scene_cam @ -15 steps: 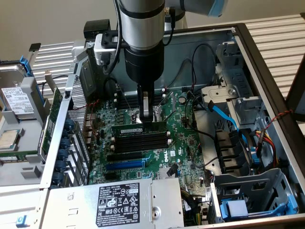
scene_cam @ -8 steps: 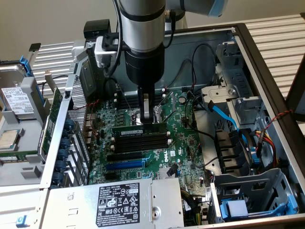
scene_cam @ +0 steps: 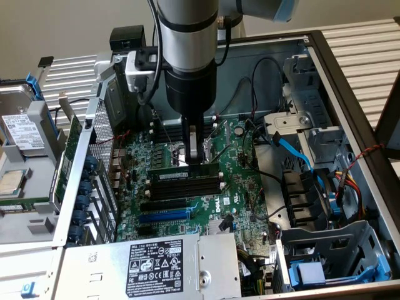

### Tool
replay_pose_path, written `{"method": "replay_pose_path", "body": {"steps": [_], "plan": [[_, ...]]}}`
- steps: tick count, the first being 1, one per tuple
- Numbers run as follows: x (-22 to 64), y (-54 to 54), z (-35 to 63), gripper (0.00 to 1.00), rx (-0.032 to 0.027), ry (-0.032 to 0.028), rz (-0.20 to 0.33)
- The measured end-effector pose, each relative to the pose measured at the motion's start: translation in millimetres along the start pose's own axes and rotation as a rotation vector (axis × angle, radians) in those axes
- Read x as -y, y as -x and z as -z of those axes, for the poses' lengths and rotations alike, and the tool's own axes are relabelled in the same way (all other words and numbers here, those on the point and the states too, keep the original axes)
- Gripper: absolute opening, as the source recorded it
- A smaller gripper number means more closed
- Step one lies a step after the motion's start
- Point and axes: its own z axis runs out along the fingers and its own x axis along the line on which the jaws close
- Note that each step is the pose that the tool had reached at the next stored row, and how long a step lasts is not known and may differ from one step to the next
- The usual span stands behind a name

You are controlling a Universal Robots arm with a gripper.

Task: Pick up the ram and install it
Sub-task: 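Insert the ram into the slot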

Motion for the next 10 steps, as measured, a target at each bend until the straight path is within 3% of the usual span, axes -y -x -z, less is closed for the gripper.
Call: {"method": "replay_pose_path", "body": {"steps": [7, 10], "plan": [[0.2, -0.2, -4.1, 0.12, -0.0004, 0.0, 0.013], [0.2, -0.3, -6.0, 0.12, -0.0002, -0.0066, 0.014]]}}
